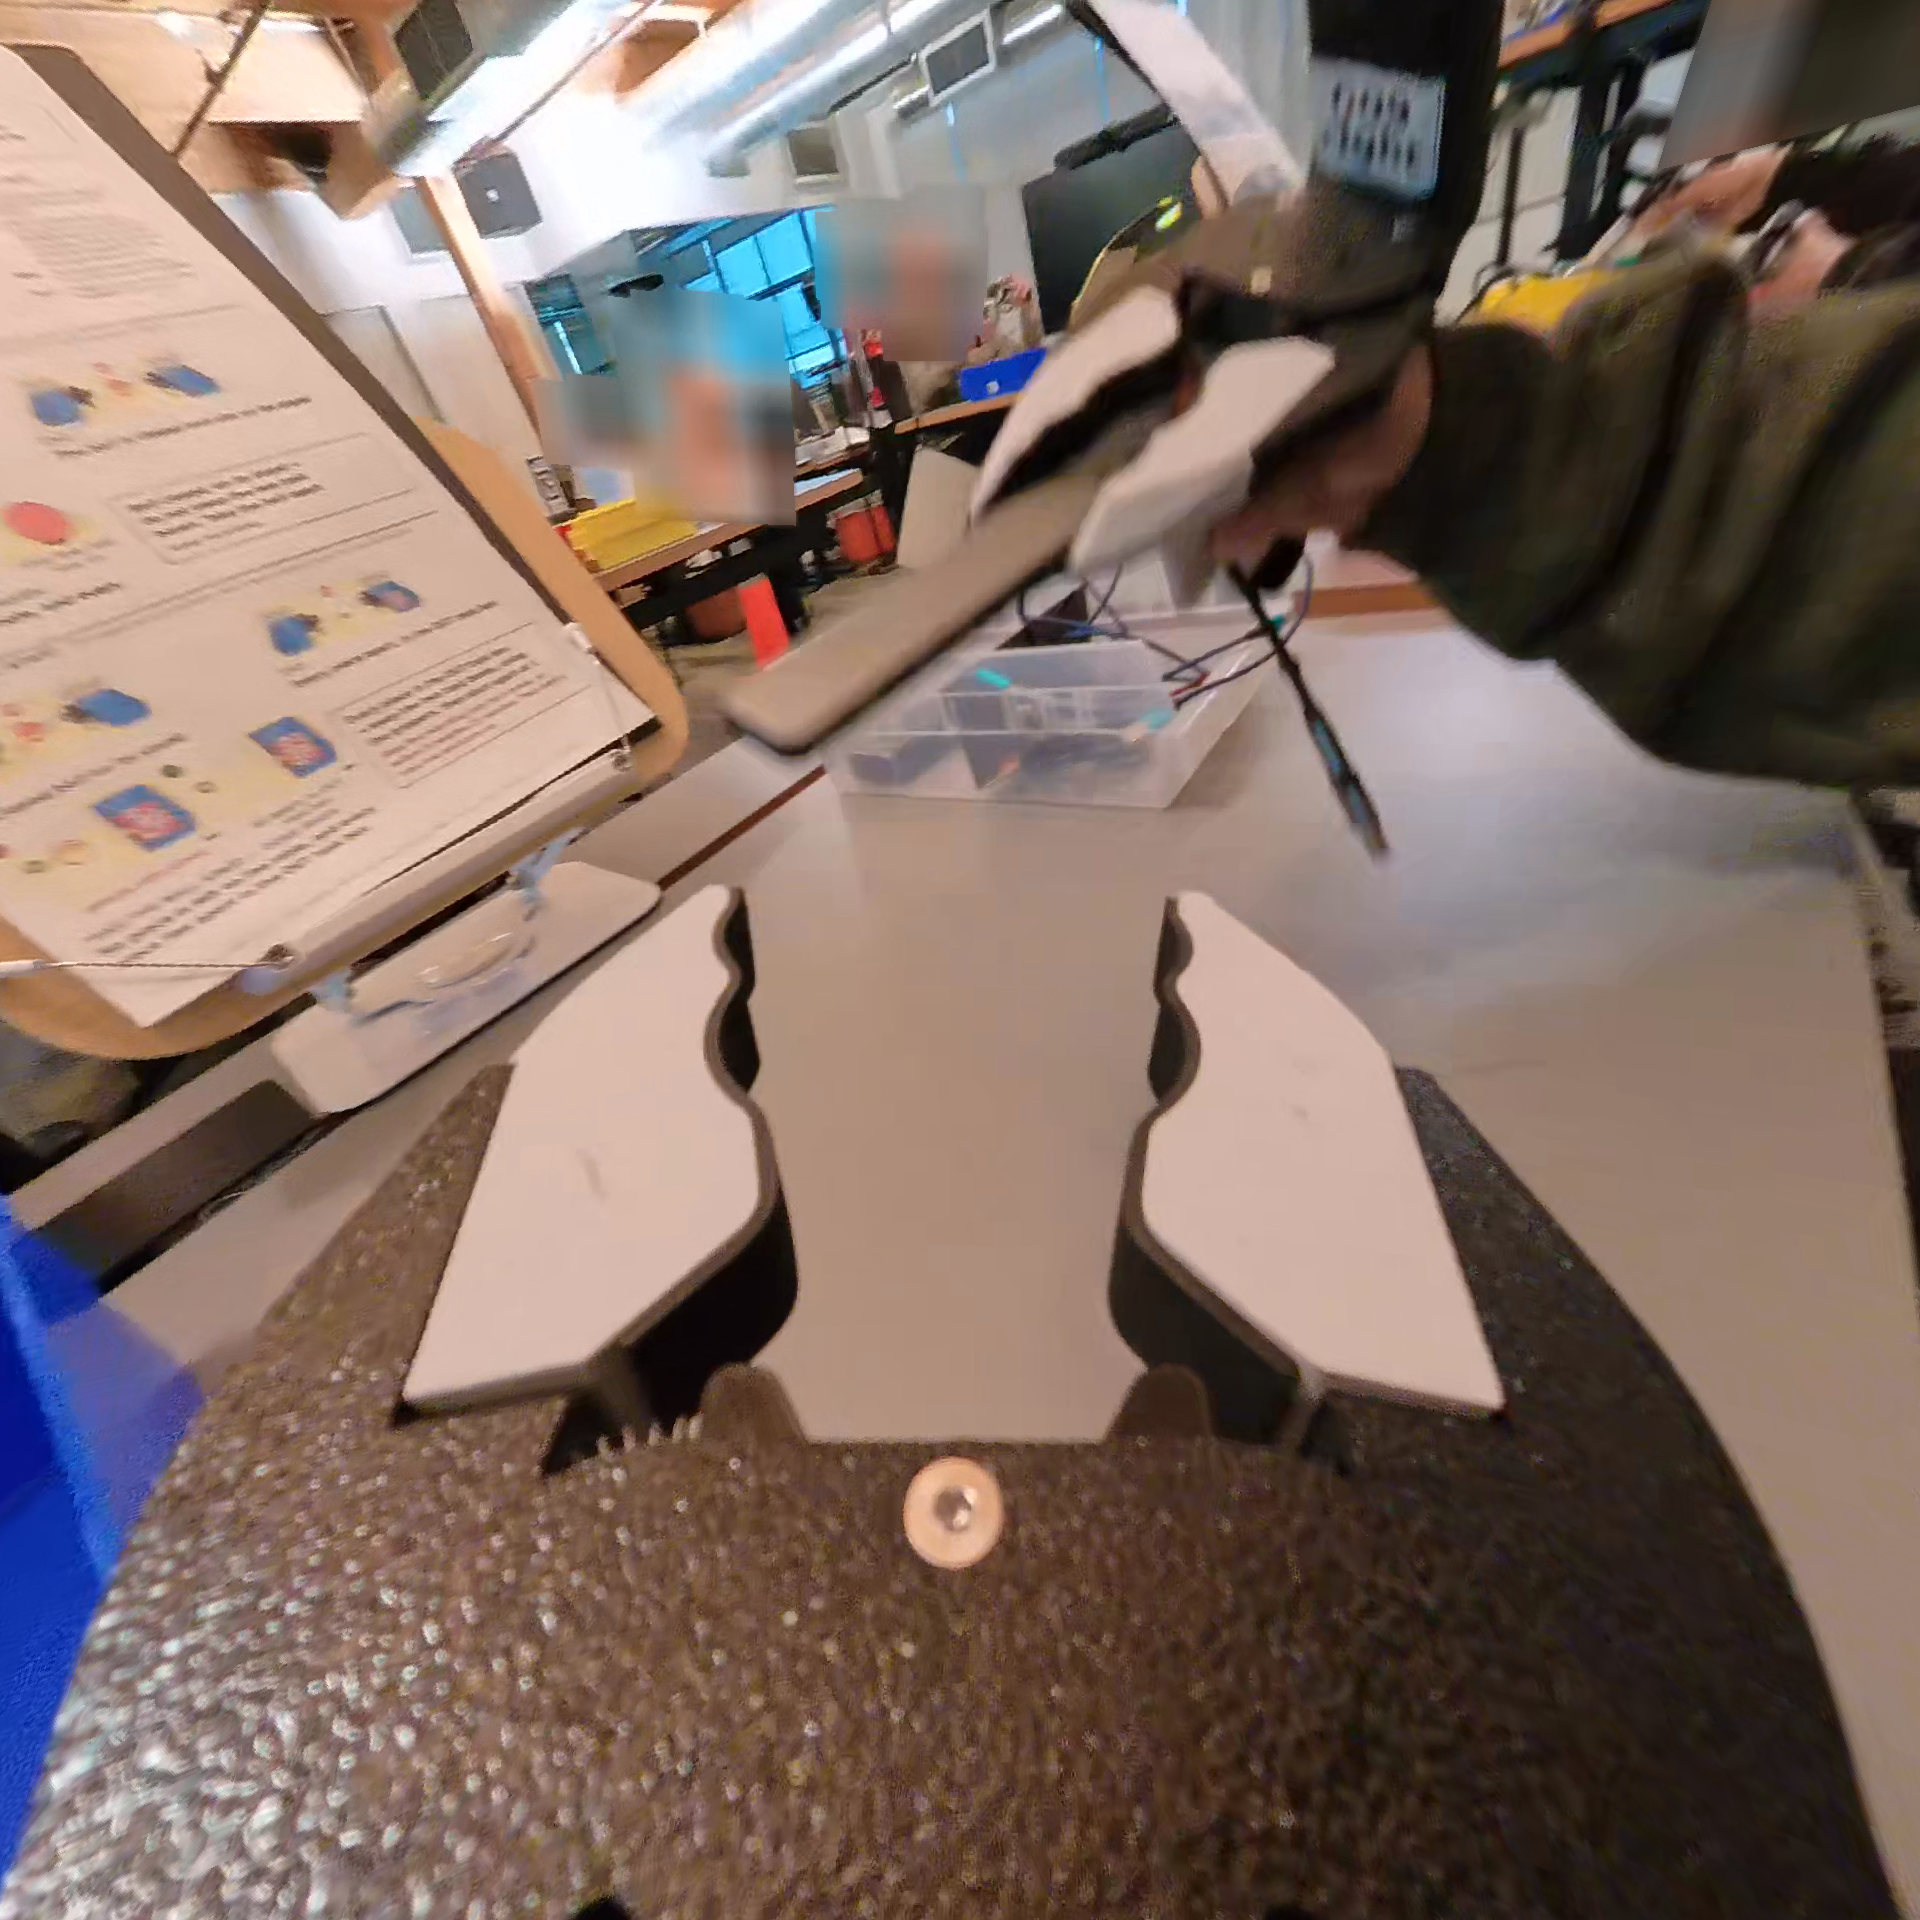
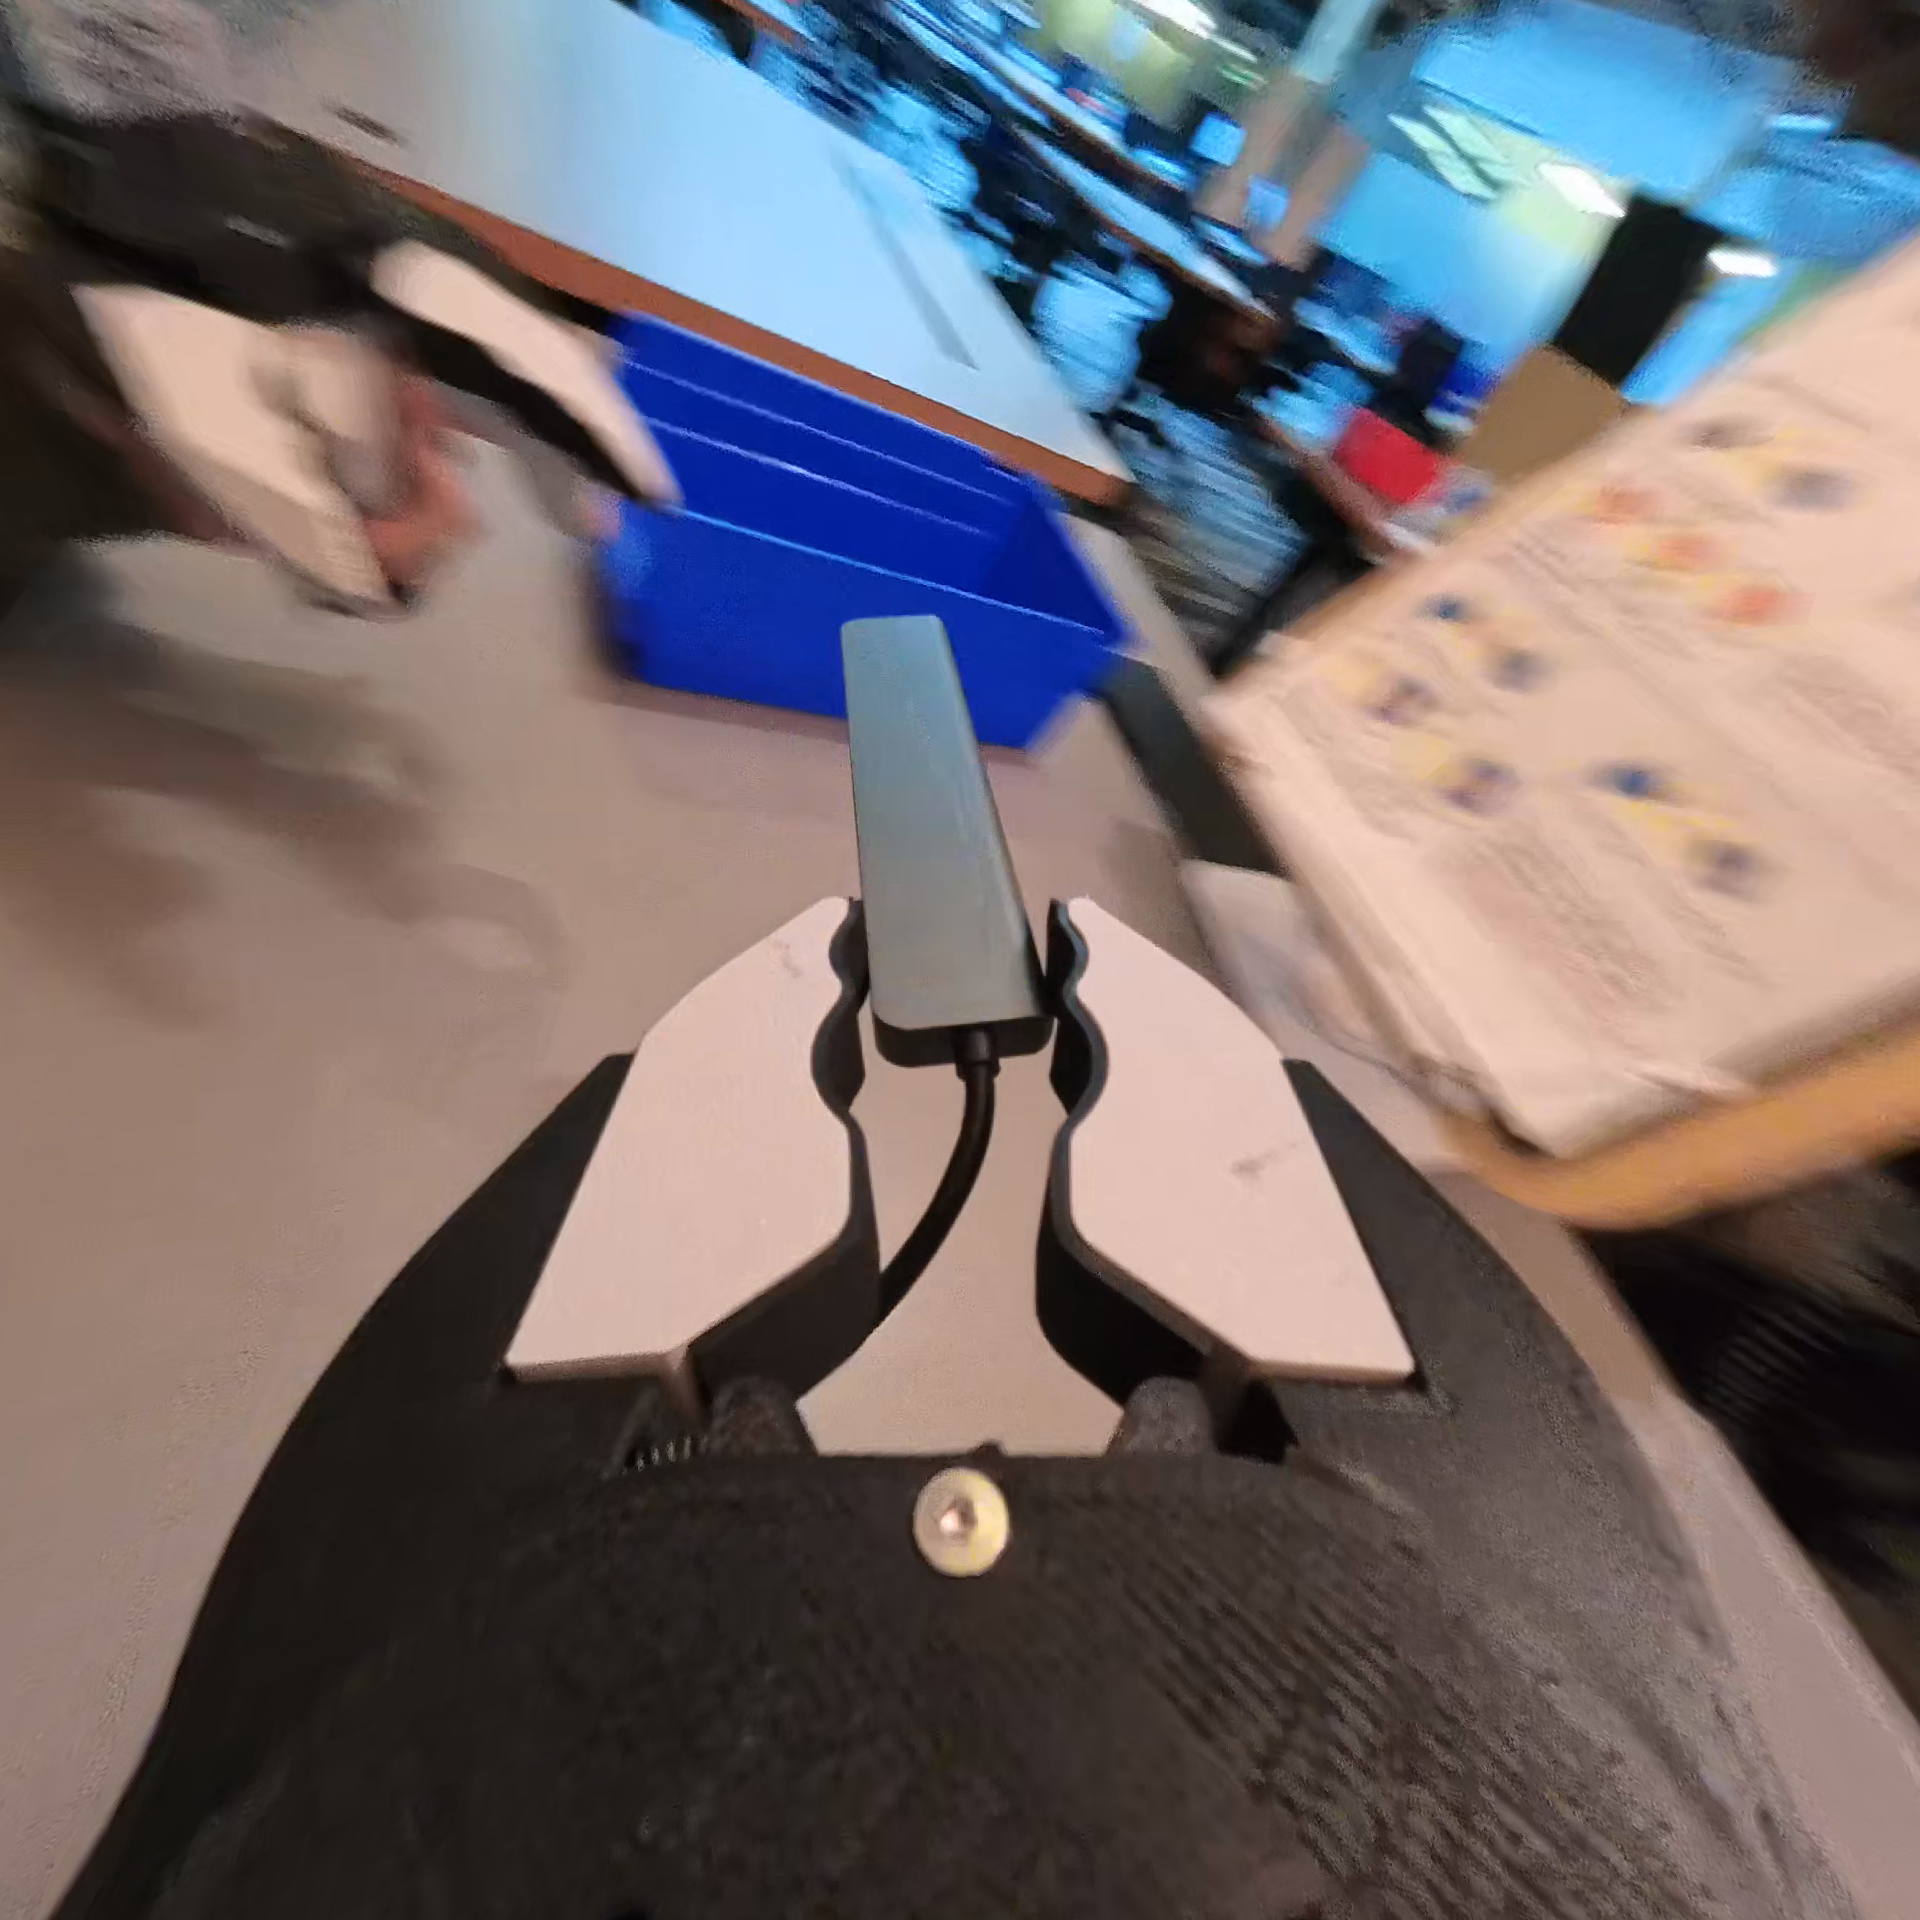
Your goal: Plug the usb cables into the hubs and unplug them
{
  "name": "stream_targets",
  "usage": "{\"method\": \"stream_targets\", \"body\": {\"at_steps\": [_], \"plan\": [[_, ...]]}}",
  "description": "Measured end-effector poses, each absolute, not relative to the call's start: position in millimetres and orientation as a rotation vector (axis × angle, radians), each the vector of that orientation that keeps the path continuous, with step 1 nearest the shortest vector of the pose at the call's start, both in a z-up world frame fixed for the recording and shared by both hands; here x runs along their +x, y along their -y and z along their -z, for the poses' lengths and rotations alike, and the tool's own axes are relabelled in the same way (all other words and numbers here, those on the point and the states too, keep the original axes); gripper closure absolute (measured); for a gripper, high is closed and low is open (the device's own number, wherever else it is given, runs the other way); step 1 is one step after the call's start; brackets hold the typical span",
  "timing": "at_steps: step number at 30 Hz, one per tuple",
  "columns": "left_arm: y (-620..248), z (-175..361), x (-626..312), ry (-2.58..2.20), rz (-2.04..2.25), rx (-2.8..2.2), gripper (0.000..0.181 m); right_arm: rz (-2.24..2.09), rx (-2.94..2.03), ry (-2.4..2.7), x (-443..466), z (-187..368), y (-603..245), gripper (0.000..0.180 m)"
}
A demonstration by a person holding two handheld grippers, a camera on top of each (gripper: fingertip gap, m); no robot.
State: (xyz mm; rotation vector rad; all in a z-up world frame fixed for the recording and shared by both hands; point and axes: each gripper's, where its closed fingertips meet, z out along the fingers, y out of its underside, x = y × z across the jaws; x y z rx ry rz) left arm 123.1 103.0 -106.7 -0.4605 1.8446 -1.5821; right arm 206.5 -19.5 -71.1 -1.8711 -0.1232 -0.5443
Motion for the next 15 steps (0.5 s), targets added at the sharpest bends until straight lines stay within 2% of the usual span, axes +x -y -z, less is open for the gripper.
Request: {"method": "stream_targets", "body": {"at_steps": [5, 9, 12, 15], "plan": [[-101.2, 121.3, 127.7, -1.89, 1.586, -0.496, 0.111, 1.033, -2.068, -0.057, 316.1, 21.8, 132.7, 0.147], [-101.2, 135.3, 132.7, -1.932, 1.58, -0.543, 0.114, 1.28, -2.142, 0.018, 386.5, -17.7, 199.2, 0.147], [-98.3, 141.7, 135.1, -1.946, 1.598, -0.566, 0.116, 1.473, -1.994, -0.048, 435.9, -50.6, 224.0, 0.147], [-92.4, 146.5, 135.7, -1.962, 1.627, -0.585, 0.117, 1.668, -1.921, -0.08, 476.2, -49.1, 242.4, 0.147]]}}
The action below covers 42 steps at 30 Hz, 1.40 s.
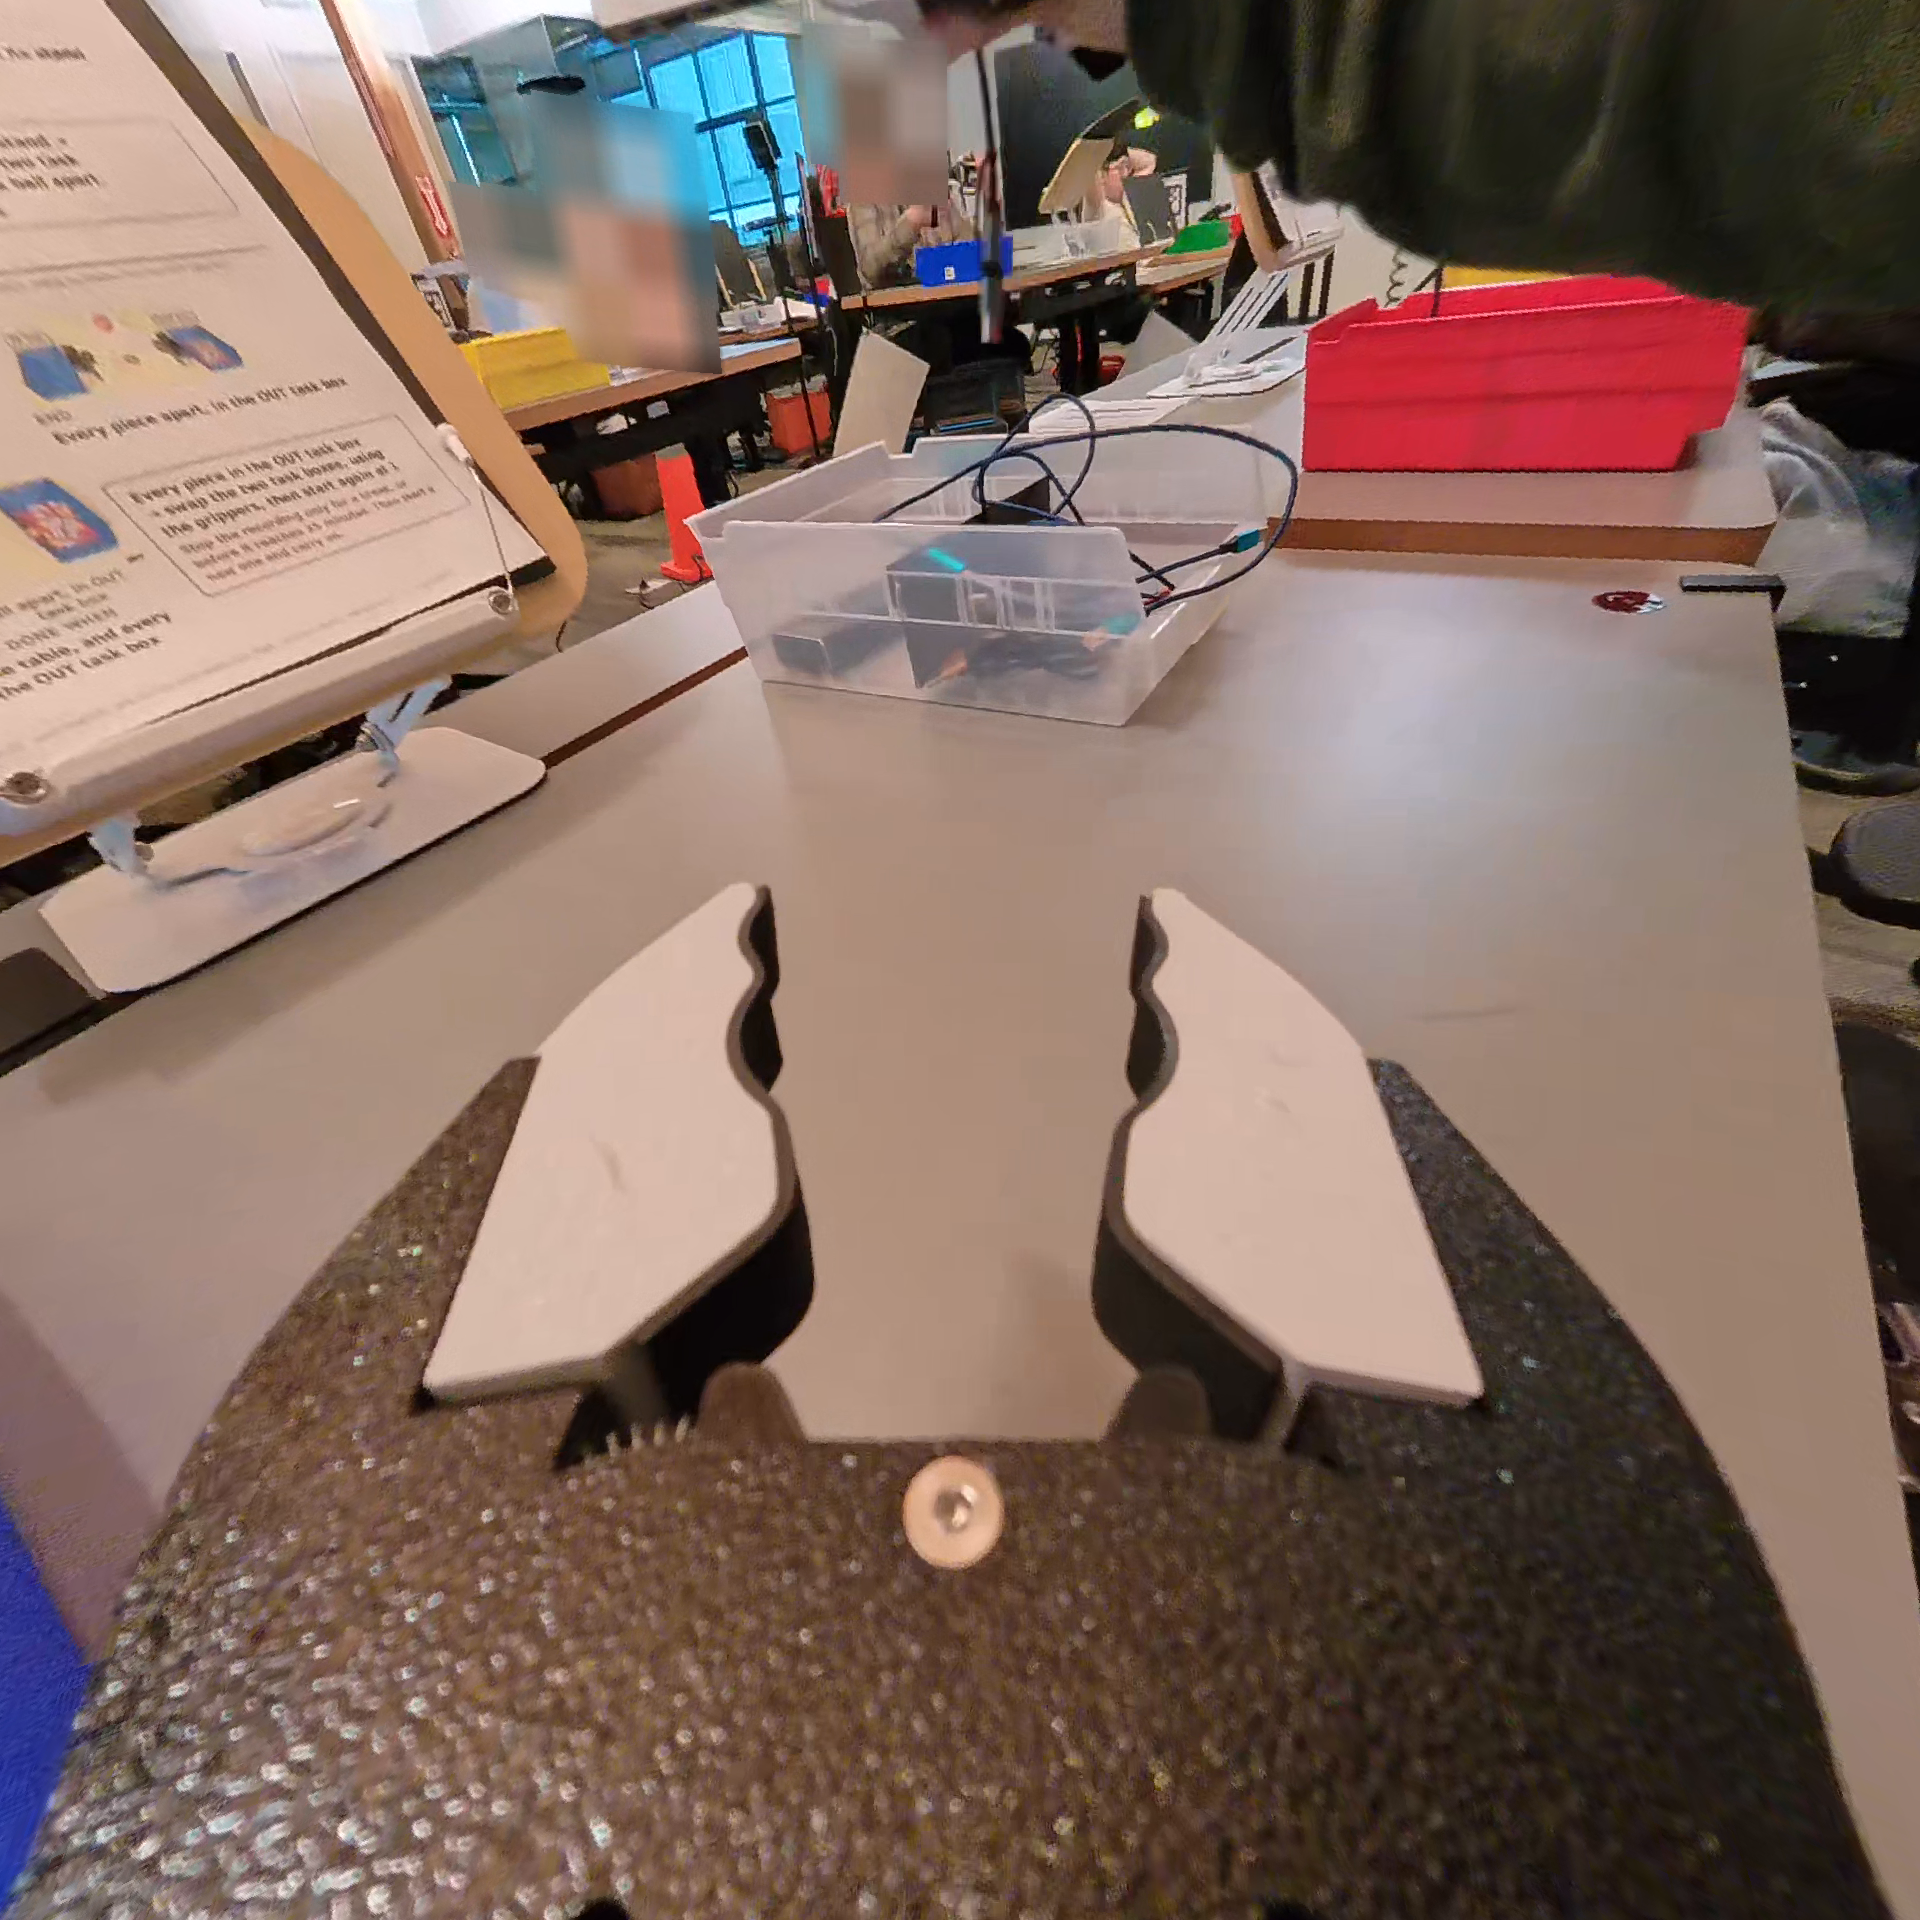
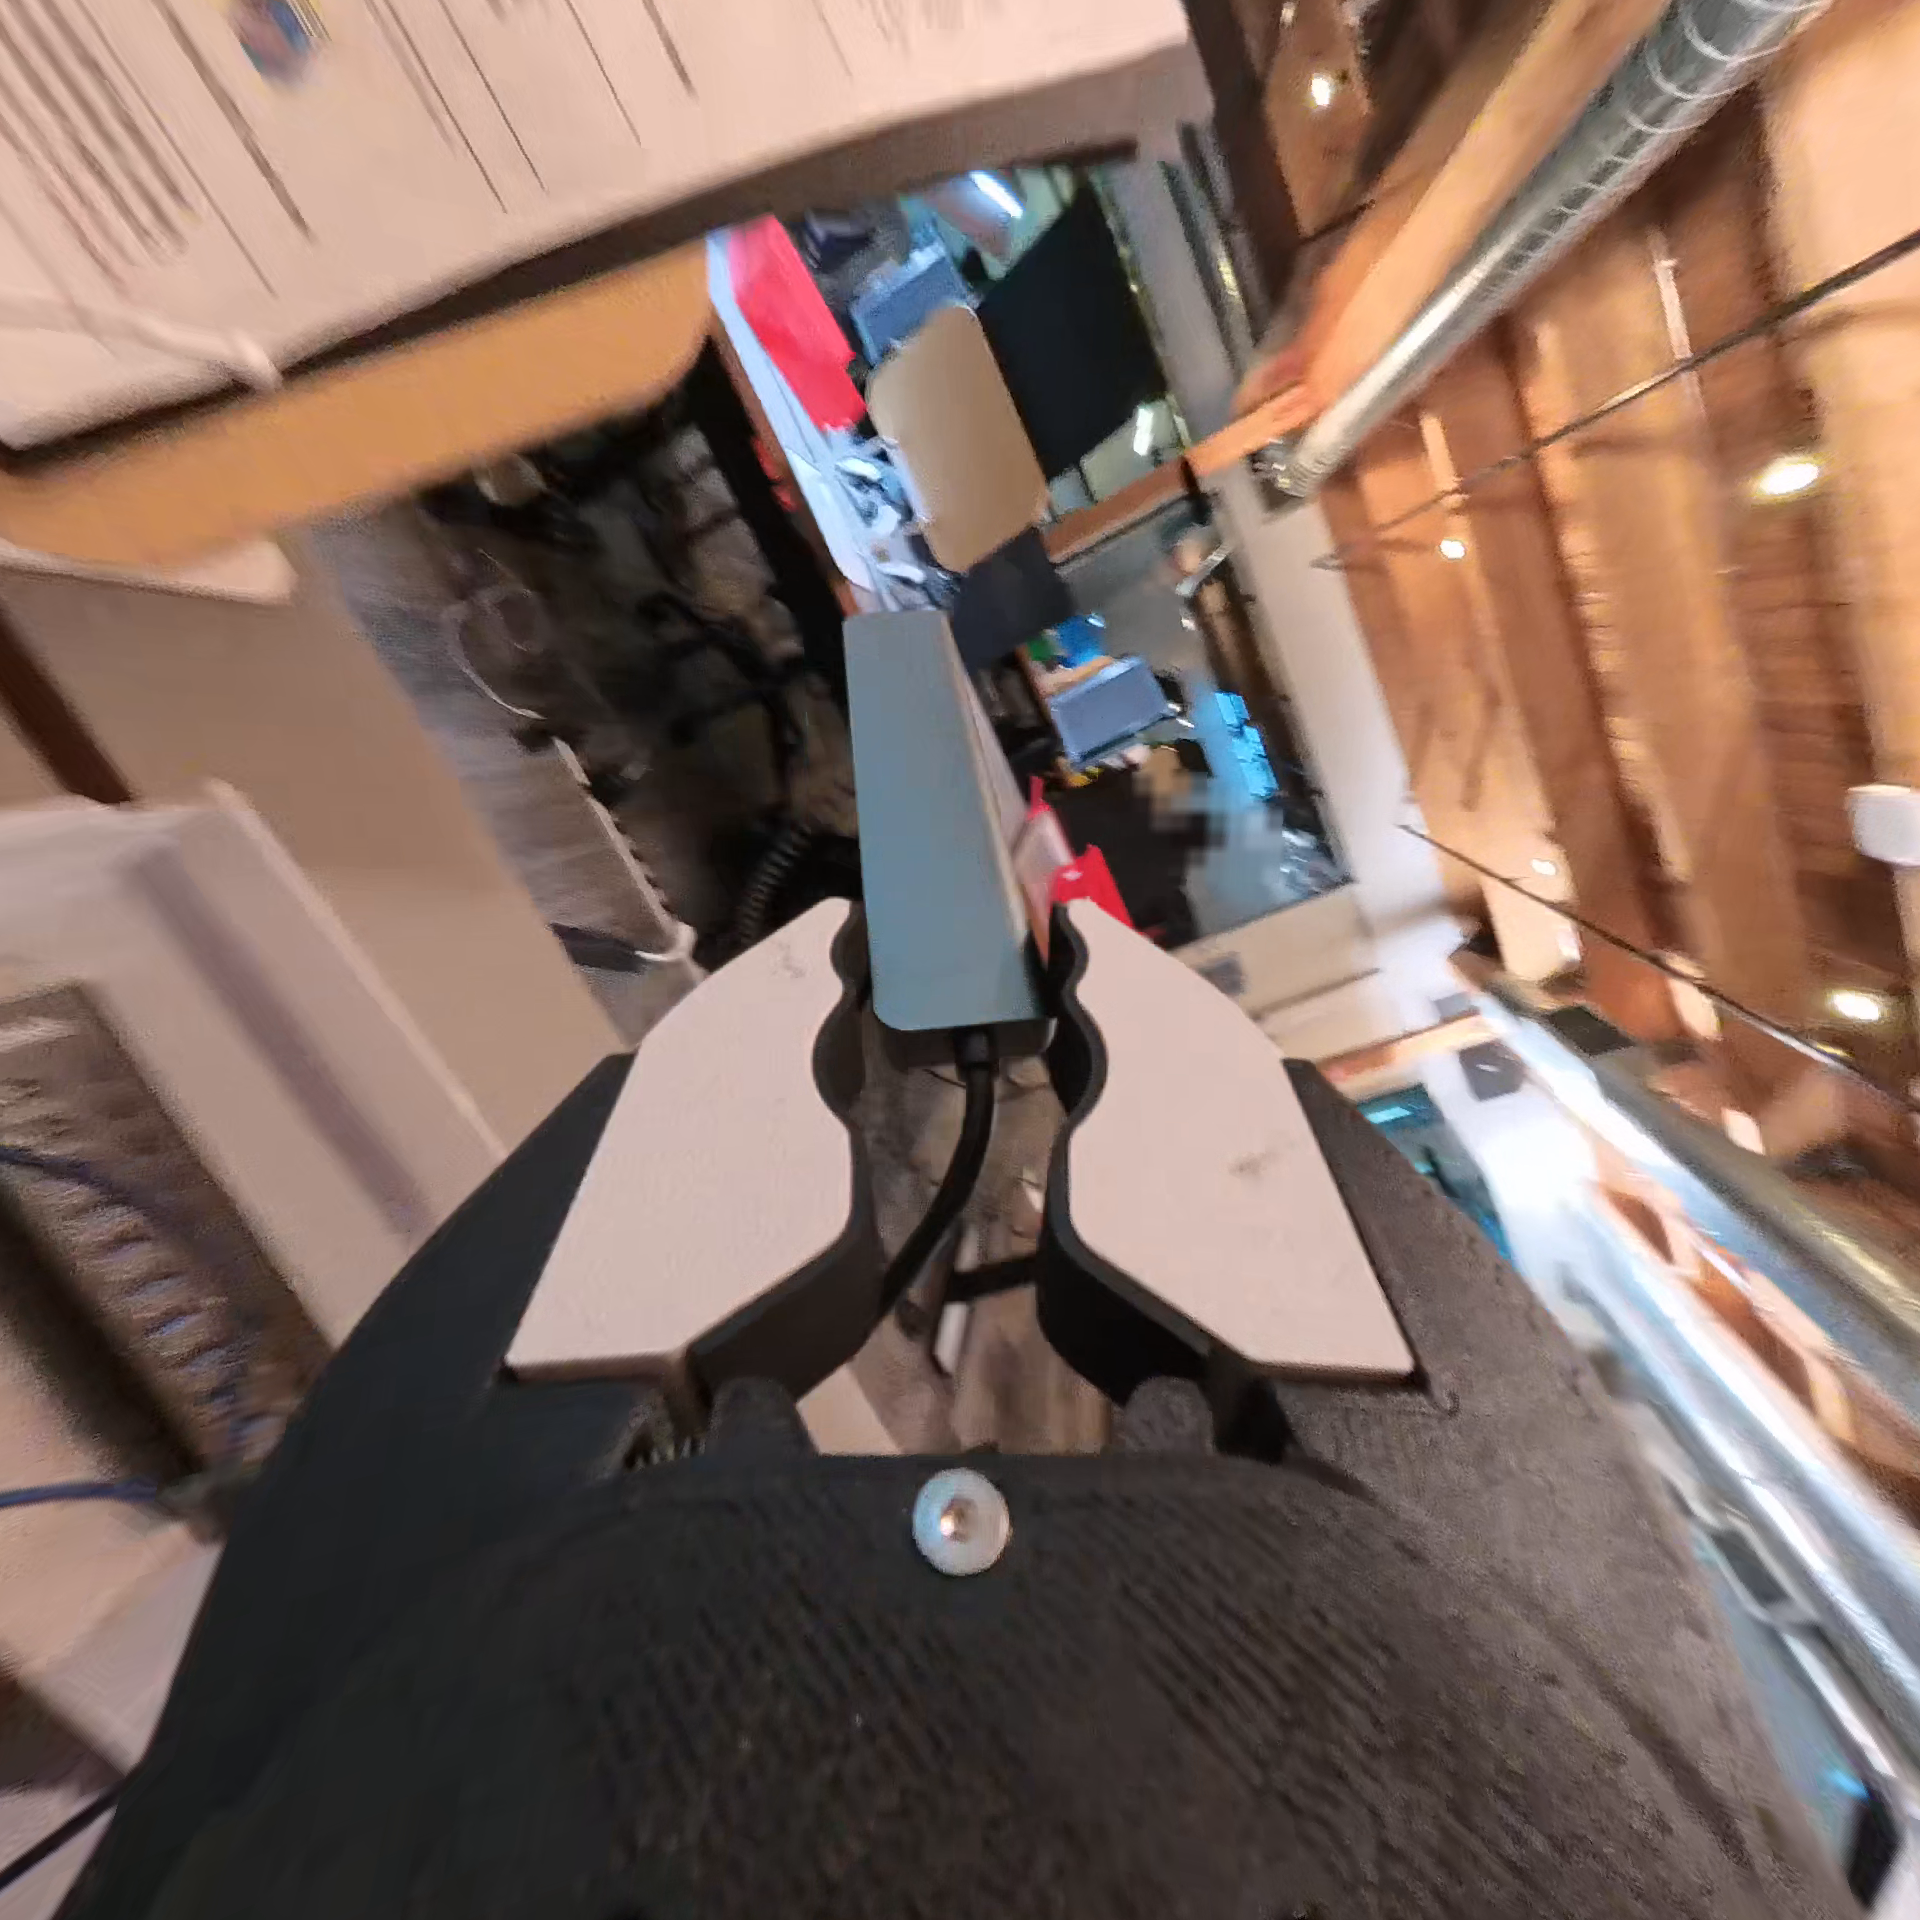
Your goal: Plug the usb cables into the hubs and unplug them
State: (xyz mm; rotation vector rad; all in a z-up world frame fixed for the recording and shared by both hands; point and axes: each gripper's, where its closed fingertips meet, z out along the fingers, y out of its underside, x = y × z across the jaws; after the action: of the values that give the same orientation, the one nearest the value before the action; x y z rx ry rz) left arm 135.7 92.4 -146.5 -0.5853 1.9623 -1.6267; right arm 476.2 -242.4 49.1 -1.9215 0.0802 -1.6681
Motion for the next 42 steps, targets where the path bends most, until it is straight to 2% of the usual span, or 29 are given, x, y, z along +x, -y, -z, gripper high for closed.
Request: {"method": "stream_targets", "body": {"at_steps": [6, 13, 16, 22, 23, 25, 31, 34, 36, 39, 42], "plan": [[-89.5, 150.2, 136.9, -1.97, 1.593, -0.629, 0.119, 1.654, -1.89, -0.224, 522.7, 23.9, 248.3, 0.147], [-92.1, 154.6, 130.1, -1.959, 1.547, -0.677, 0.12, 1.226, -2.153, 0.057, 489.5, 108.4, 228.8, 0.146], [-89.7, 151.9, 128.7, -1.944, 1.57, -0.692, 0.121, 1.12, -2.25, 0.136, 475.1, 122.9, 235.6, 0.147], [-75.4, 148.6, 127.1, -1.966, 1.558, -0.678, 0.122, 0.821, -2.356, 0.184, 450.4, 138.4, 239.9, 0.144], [-71.7, 148.7, 126.6, -1.973, 1.563, -0.673, 0.122, 0.797, -2.394, 0.154, 452.0, 144.4, 241.4, 0.141], [-63.3, 149.7, 127.5, -1.991, 1.572, -0.68, 0.122, 0.787, -2.416, 0.068, 458.8, 143.4, 241.9, 0.123], [-33.5, 150.8, 125.9, -2.061, 1.531, -0.653, 0.122, 0.935, -2.097, -0.238, 467.9, 54.1, 247.9, 0.114], [-17.3, 155.9, 133.7, -2.096, 1.465, -0.65, 0.122, 0.896, -1.888, -0.518, 436.8, 18.6, 261.2, 0.091], [-1.8, 158.3, 145.7, -2.112, 1.453, -0.692, 0.121, 0.903, -1.716, -0.648, 400.7, 11.2, 271.1, 0.09], [35.0, 153.1, 167.8, -2.103, 1.534, -0.791, 0.119, 0.897, -1.577, -0.808, 336.5, 38.1, 284.1, 0.086], [77.1, 152.7, 196.1, -2.112, 1.565, -0.904, 0.113, 0.915, -1.6, -1.06, 283.4, 98.0, 300.8, 0.084]]}}
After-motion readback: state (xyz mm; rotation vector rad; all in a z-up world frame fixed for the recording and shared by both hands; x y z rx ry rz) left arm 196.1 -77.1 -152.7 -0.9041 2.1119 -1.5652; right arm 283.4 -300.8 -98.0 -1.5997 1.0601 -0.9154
